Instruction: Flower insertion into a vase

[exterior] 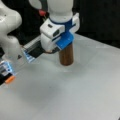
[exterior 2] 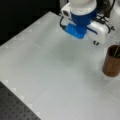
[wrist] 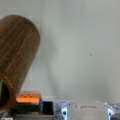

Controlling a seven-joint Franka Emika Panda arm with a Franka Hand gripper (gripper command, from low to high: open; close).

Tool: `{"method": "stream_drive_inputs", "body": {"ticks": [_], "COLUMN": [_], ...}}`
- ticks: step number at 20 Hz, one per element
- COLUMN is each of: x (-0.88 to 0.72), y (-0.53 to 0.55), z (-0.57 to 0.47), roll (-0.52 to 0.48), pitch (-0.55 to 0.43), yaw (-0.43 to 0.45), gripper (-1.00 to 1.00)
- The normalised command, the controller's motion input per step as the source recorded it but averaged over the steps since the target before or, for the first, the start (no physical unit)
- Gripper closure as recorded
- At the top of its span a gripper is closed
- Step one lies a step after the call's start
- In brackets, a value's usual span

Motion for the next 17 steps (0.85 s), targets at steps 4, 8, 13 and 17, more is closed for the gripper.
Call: {"method": "stream_drive_inputs", "body": {"ticks": [4,8,13,17], "x": [-0.2,-0.18,-0.2,-0.21], "y": [-0.09,-0.12,-0.13,-0.06], "z": [-0.09,-0.12,-0.09,-0.06], "roll": [0.033,-0.229,-0.169,-0.088], "pitch": [-0.212,-0.276,-0.168,-0.146], "yaw": [0.056,0.281,0.296,0.176], "gripper": [-1.0,-1.0,-1.0,-1.0]}}
